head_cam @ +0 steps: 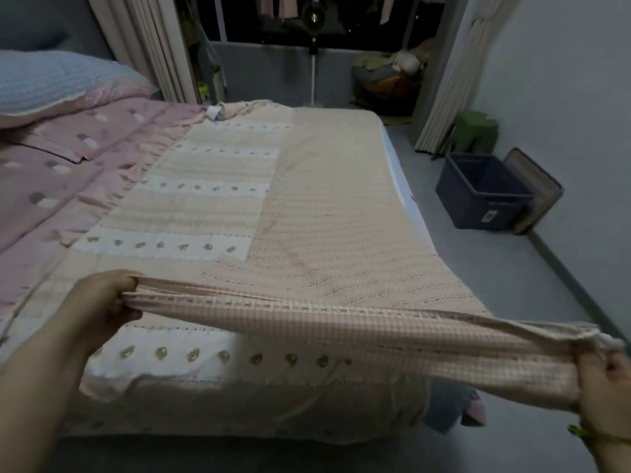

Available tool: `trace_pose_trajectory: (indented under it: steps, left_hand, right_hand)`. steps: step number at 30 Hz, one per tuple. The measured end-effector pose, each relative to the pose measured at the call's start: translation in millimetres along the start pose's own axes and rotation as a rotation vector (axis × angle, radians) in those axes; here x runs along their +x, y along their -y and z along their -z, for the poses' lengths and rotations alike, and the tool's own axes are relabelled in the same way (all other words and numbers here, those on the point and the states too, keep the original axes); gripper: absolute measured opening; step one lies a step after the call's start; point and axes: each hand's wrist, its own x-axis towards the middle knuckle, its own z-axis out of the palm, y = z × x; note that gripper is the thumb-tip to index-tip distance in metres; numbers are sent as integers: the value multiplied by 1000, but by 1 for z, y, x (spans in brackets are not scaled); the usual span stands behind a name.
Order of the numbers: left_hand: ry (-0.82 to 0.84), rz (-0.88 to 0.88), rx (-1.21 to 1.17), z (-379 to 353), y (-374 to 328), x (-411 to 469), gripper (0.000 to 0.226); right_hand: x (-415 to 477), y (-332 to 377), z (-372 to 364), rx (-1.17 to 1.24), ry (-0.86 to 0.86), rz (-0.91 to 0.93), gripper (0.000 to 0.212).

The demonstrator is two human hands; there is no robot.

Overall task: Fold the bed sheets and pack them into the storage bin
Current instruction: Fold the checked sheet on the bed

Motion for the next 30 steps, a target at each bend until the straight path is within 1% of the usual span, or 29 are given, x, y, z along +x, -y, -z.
trace_pose_trajectory:
  steps: [2,3,5,6,11,12,14,16,17,18,19,20,21,22,24,26,27,28,30]
  left_hand:
    - [9,43,-4,-21,-1,6,31]
    - [-9,61,38,-28,1,13,31]
    - [-43,119,29,-43,8,39,30]
    - [-47,164,33,-53,10,51,29]
    - [-118,269,0,-103,3,120,24]
    - [-130,284,1,-113,-2,138,23]
    - [-151,275,-12,-137,-17,182,19]
    - [-147,241,-100,-159,-34,218,12]
    - [-103,214,-138,-172,-41,238,12]
    - [-47,184,-134,-182,-43,253,21]
    - [-9,172,-81,-191,-40,265,36]
    - [-15,176,27,-198,-30,273,50]
    - [-28,191,152,-203,-14,277,57]
    - [-36,220,270,-206,6,278,59]
    - [7,320,442,-206,55,270,56]
    - [64,408,542,-204,101,258,54]
    - [89,427,582,-203,119,251,54]
    - [104,432,617,-201,133,247,55]
    - [73,402,664,-199,148,245,54]
  right_hand:
    - [3,9,-10,-25,44,-77,46]
    - [10,8,-15,-26,92,-103,40]
    - [24,8,-36,-54,161,-97,49]
    - [33,10,-50,-69,177,-94,49]
    - [94,12,-125,-117,245,-162,36]
    - [112,14,-142,-127,254,-182,36]
    - [155,23,-180,-154,242,-173,37]
    - [194,42,-217,-141,230,-171,37]
    - [213,49,-240,-124,236,-160,37]
    - [228,53,-259,-103,259,-155,38]
    - [240,50,-278,-76,300,-161,39]
    - [248,40,-294,-73,353,-179,43]
    - [251,24,-308,-115,401,-219,51]
    - [248,0,-316,-189,443,-267,60]
    - [223,-54,-319,-375,539,-371,68]
    - [185,-103,-309,-534,651,-483,66]
    - [168,-122,-302,-574,678,-536,63]
    - [154,-134,-296,-594,673,-593,62]
    - [140,-145,-285,-626,623,-671,70]
